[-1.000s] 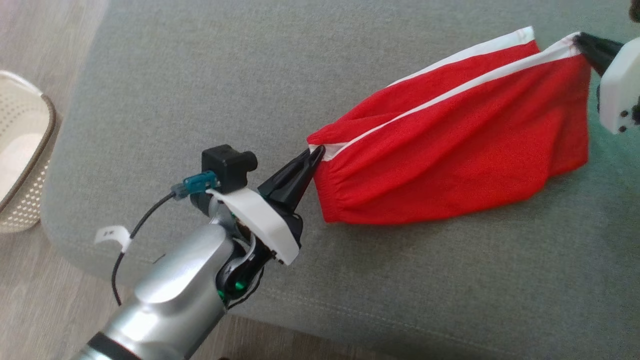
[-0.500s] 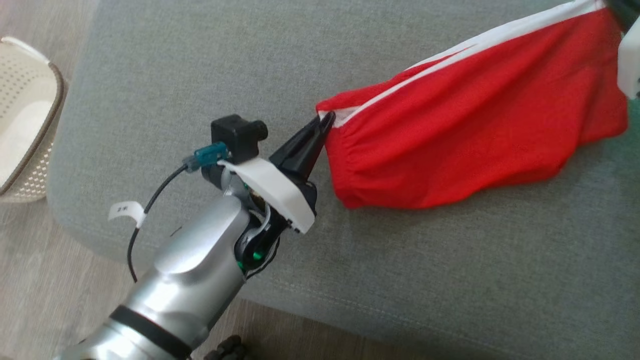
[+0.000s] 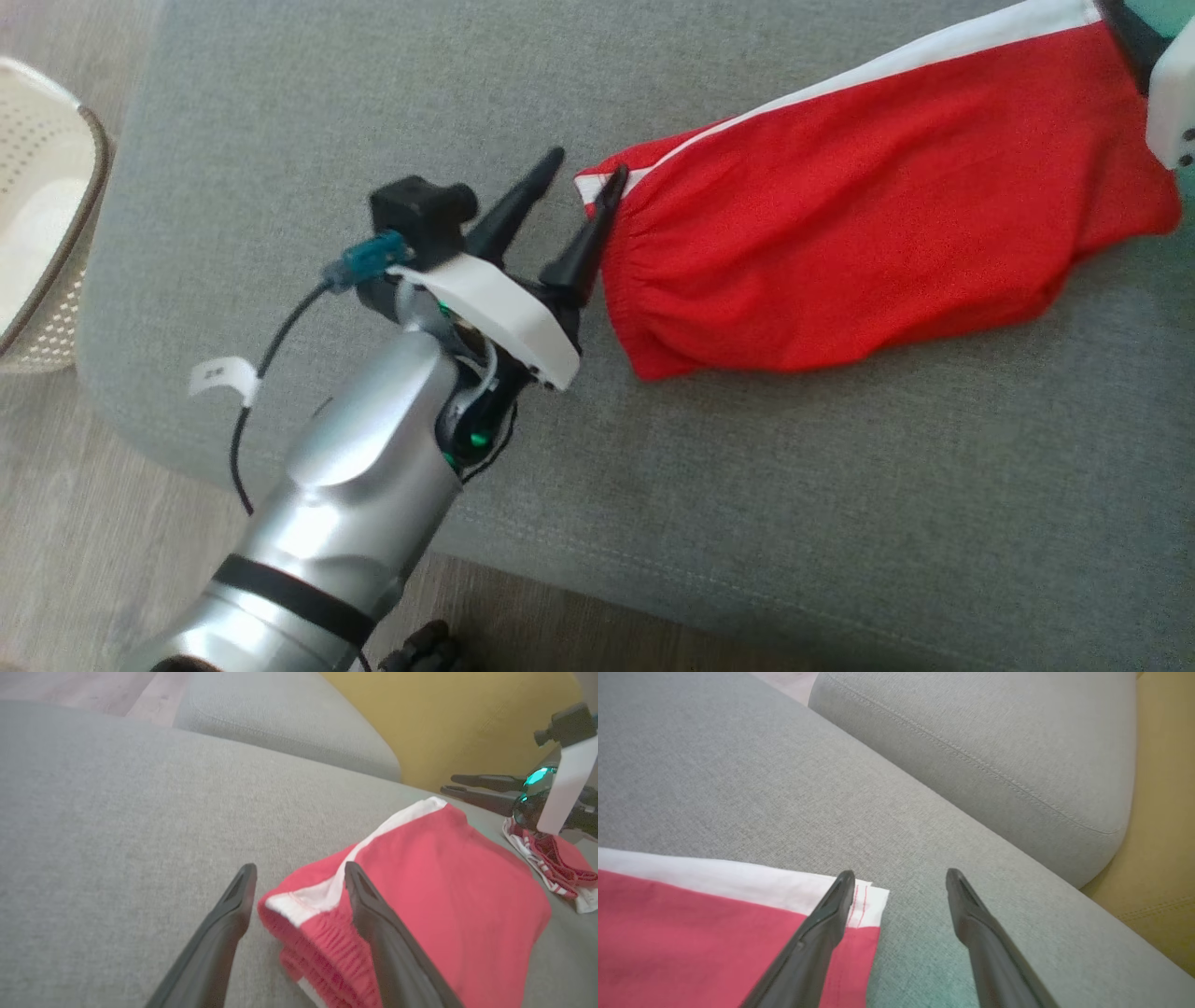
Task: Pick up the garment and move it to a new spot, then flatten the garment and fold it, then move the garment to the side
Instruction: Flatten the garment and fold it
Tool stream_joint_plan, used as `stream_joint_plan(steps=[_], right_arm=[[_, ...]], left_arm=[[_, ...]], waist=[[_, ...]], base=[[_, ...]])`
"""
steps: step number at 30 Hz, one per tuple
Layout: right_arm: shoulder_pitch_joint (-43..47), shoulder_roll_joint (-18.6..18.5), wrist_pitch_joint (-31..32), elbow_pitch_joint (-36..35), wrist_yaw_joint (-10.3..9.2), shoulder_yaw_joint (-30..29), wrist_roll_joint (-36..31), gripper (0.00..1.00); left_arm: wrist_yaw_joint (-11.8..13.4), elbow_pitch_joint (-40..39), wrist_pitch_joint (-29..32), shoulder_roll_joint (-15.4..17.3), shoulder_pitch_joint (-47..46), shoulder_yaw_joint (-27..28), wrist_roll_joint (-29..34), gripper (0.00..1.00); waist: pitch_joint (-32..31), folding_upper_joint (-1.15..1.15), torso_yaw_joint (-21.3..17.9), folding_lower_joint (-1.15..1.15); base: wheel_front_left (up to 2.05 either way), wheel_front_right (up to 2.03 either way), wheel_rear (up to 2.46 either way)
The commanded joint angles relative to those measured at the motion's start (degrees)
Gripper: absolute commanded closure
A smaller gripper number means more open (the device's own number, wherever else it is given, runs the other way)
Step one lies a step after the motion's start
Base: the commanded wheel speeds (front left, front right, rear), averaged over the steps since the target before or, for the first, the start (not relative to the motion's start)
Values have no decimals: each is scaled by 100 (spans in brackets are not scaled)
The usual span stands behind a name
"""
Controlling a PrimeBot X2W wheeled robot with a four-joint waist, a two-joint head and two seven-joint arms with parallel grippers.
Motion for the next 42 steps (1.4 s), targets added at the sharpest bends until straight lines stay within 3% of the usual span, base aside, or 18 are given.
stream_joint_plan(steps=[1,12,17,24,32,42], right_arm=[[-21,-26,-139,5,37,-49,21,0],[718,598,-1652,503,37,-529,259,0],[1104,781,-1914,315,37,-953,120,0],[2238,979,-1926,-714,37,-2718,-874,0],[4298,1804,-1927,-1985,37,-4903,-2429,0],[5757,2919,-1927,-2984,37,-5976,-3635,0]], left_arm=[[-11,-148,-70,98,-63,278,48,0],[182,-836,-71,-5,836,1890,458,0],[233,-1463,-71,-52,1385,2470,726,0],[283,-1922,-71,-78,2132,2929,854,0],[385,-2254,-71,-81,2827,3221,958,0],[379,-2505,-71,-81,3467,3220,1254,0]], waist=[[-67,0,-52,0],[-940,0,-539,0],[-1296,0,-824,0],[-1739,0,-1222,0],[-2062,0,-1607,0],[-2180,0,-1879,0]], base=[[0,0,0],[0,0,0],[0,0,0],[0,0,0],[0,0,0],[0,0,0]])
